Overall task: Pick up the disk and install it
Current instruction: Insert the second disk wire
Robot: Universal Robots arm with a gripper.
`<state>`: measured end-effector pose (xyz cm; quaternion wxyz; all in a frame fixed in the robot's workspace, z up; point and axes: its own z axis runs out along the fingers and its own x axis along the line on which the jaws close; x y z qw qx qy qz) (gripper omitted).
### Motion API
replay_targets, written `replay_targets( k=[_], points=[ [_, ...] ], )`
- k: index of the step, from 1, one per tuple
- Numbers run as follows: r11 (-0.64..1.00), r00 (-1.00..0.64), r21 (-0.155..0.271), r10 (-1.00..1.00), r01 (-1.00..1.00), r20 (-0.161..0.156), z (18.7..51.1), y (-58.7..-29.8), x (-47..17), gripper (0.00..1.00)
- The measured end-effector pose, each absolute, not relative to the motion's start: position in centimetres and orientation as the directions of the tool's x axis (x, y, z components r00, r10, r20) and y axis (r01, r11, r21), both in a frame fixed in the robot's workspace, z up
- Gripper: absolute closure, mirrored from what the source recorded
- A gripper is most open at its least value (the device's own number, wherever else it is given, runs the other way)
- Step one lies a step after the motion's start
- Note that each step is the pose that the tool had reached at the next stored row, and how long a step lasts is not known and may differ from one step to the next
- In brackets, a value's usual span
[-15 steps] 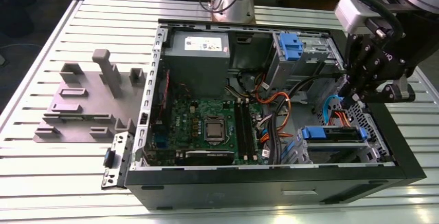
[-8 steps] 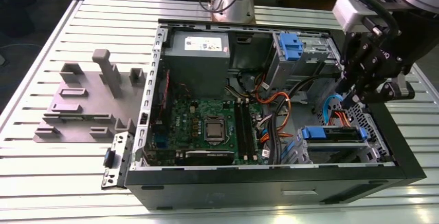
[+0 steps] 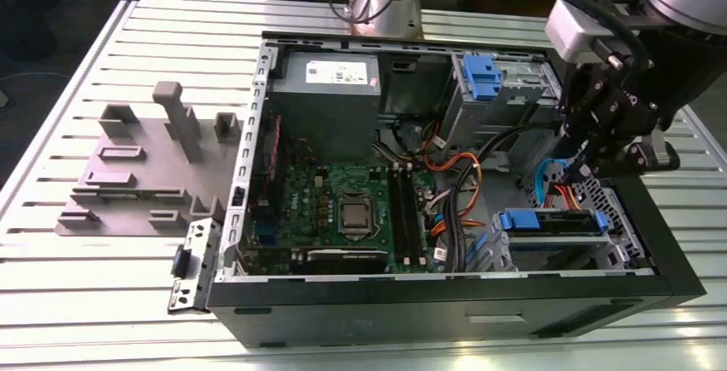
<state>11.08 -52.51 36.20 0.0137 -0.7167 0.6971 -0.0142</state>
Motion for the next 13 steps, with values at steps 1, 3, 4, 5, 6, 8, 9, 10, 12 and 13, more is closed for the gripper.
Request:
replay_targets(
  k=[1, 3, 4, 5, 6, 8, 9, 10, 12, 13],
  points=[
    [-0.028, 0.028, -0.039, -1.0, -0.999, 0.003, 36.09, -52.49, 11.08, 0.63],
    [-0.028, 0.028, -0.039, -1.0, -0.999, 0.006, 35.88, -52.46, 11.08, 0.63],
    [-0.028, 0.028, -0.039, -1.0, -0.999, 0.007, 35.78, -52.45, 11.08, 0.64],
    [-0.028, 0.028, -0.039, -1.0, -0.999, 0.008, 35.7, -52.44, 11.08, 0.71],
    [-0.028, 0.028, -0.039, -1.0, -0.999, 0.009, 35.61, -52.42, 11.08, 0.71],
    [-0.028, 0.028, -0.039, -1.0, -0.999, 0.011, 35.44, -52.4, 11.08, 0.79],
    [-0.028, 0.028, -0.039, -1.0, -0.999, 0.012, 35.35, -52.39, 11.08, 0.79],
    [-0.028, 0.028, -0.039, -1.0, -0.999, 0.013, 35.28, -52.39, 11.08, 0.79],
    [-0.029, 0.028, -0.039, -0.999, -0.999, 0.017, 35.15, -52.38, 11.08, 0.79],
    [-0.029, 0.028, -0.039, -0.999, -0.999, 0.02, 35.1, -52.38, 11.08, 0.79]
  ],
)
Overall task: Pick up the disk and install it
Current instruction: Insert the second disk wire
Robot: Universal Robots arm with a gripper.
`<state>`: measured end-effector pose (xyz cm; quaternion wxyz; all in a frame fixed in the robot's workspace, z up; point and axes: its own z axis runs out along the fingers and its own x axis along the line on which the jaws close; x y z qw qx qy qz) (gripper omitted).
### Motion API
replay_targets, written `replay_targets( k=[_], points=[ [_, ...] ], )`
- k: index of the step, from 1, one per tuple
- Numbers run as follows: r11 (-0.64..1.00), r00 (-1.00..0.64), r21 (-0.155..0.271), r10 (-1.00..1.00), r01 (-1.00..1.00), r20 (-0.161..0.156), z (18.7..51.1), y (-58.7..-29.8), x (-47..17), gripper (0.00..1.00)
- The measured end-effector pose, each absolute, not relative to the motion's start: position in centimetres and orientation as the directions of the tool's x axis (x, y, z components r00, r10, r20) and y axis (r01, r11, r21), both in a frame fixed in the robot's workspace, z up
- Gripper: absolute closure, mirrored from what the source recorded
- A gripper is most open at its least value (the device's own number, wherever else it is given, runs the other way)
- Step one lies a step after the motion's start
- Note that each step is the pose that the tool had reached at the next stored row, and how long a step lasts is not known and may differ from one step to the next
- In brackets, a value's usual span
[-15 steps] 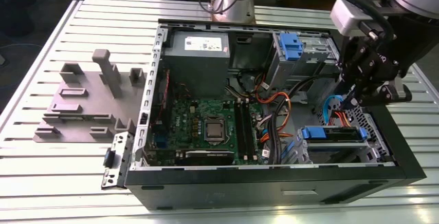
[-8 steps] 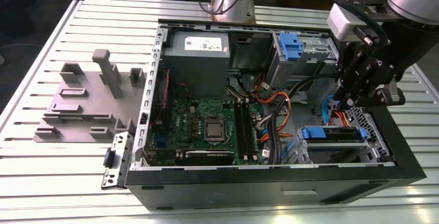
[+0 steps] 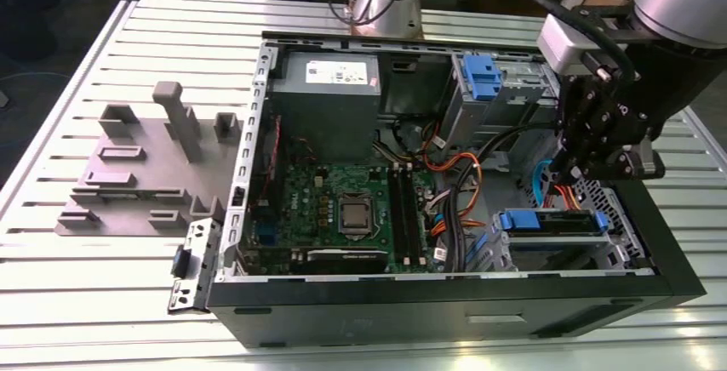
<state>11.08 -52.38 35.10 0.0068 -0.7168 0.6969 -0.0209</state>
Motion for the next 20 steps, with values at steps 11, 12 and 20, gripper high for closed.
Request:
replay_targets(
  k=[11, 12, 20],
  points=[
    [-0.031, 0.028, -0.037, -0.997, -0.999, 0.071, 34.7, -52.38, 11.09, 0.79],
    [-0.031, 0.028, -0.037, -0.997, -0.999, 0.071, 34.69, -52.38, 11.09, 0.79],
    [-0.032, 0.03, -0.037, -0.997, -0.999, 0.069, 34.6, -52.39, 10.99, 0.84]
  ],
)
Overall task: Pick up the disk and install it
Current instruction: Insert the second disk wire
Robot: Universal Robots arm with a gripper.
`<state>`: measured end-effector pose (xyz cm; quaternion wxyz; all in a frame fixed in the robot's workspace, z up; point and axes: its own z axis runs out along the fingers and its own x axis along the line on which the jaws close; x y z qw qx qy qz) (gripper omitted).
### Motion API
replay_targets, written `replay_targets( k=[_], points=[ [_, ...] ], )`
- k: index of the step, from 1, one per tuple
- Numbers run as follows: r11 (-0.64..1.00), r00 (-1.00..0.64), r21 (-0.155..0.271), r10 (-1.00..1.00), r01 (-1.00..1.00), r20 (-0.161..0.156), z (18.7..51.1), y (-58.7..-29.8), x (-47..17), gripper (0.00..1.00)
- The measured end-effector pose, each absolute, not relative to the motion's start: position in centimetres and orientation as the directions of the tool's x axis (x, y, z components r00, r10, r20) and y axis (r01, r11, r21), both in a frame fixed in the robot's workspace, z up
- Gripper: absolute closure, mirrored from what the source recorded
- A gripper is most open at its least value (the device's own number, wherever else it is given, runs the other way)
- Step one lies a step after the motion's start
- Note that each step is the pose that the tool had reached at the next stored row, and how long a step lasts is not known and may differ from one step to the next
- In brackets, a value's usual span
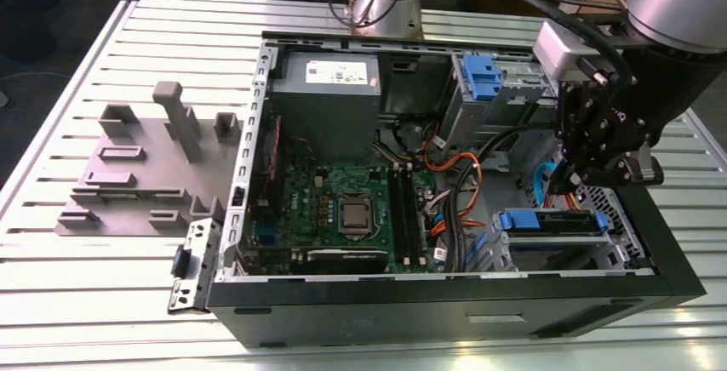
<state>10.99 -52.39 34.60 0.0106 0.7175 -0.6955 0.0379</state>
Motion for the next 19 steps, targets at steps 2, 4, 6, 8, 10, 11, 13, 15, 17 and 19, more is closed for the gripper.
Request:
replay_targets(
  k=[2, 4, 6, 8, 10, 11, 13, 15, 17, 19],
  points=[
    [-0.033, 0.03, -0.037, -0.997, -0.999, 0.069, 34.6, -52.4, 10.8, 0.84],
    [-0.033, 0.03, -0.037, -0.997, -0.999, 0.069, 34.6, -52.4, 10.6, 0.84],
    [-0.033, 0.03, -0.037, -0.997, -0.999, 0.069, 34.6, -52.5, 10.5, 0.84],
    [-0.033, 0.03, -0.037, -0.997, -0.999, 0.069, 34.6, -52.7, 10.5, 0.84],
    [-0.032, 0.03, -0.038, -0.997, -0.999, 0.069, 34.6, -53.0, 10.5, 0.84],
    [-0.032, 0.03, -0.038, -0.997, -0.999, 0.068, 34.5, -53.2, 10.5, 0.84],
    [-0.032, 0.03, -0.038, -0.997, -0.999, 0.066, 34.5, -53.5, 10.5, 0.84],
    [-0.032, 0.03, -0.043, -0.998, -0.999, 0.06, 34.4, -53.7, 10.4, 0.84],
    [-0.032, 0.029, -0.048, -0.998, -0.998, 0.057, 34.4, -53.7, 10.2, 0.84],
    [-0.032, 0.029, -0.051, -0.998, -0.998, 0.056, 34.4, -53.7, 10.1, 0.84]
  ],
)
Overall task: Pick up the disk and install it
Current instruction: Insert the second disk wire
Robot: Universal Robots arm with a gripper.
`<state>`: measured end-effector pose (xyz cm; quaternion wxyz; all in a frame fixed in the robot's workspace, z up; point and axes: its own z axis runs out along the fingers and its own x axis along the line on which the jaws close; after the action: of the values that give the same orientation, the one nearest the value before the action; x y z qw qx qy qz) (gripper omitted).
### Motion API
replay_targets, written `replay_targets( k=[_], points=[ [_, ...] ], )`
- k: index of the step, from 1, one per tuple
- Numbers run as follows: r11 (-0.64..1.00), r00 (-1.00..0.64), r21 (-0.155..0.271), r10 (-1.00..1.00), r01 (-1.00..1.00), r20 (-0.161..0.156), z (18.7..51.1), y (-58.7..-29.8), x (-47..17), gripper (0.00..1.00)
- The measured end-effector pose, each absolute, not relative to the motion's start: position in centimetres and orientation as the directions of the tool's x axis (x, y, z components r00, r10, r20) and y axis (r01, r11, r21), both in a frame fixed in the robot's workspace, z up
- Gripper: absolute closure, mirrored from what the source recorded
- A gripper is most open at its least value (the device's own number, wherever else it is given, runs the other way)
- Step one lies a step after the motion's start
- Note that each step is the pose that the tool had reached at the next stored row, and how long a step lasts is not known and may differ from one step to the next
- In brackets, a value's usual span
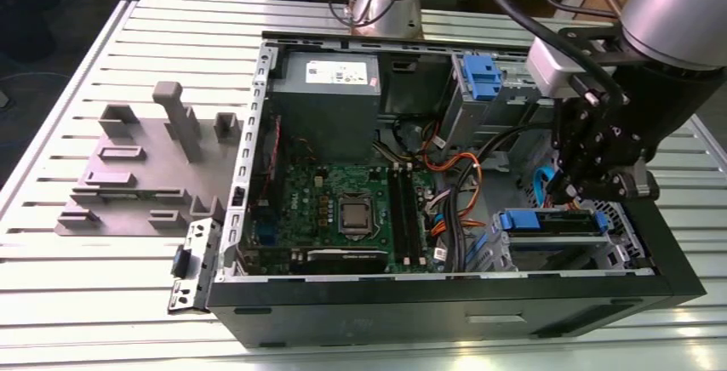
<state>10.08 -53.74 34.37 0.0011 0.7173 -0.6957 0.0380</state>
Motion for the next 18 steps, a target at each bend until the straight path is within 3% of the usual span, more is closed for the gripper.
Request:
replay_targets(
  k=[18],
  points=[
    [-0.031, 0.028, -0.077, -0.999, -0.997, 0.036, 34.1, -54.8, 9.6, 0.84]
  ],
)
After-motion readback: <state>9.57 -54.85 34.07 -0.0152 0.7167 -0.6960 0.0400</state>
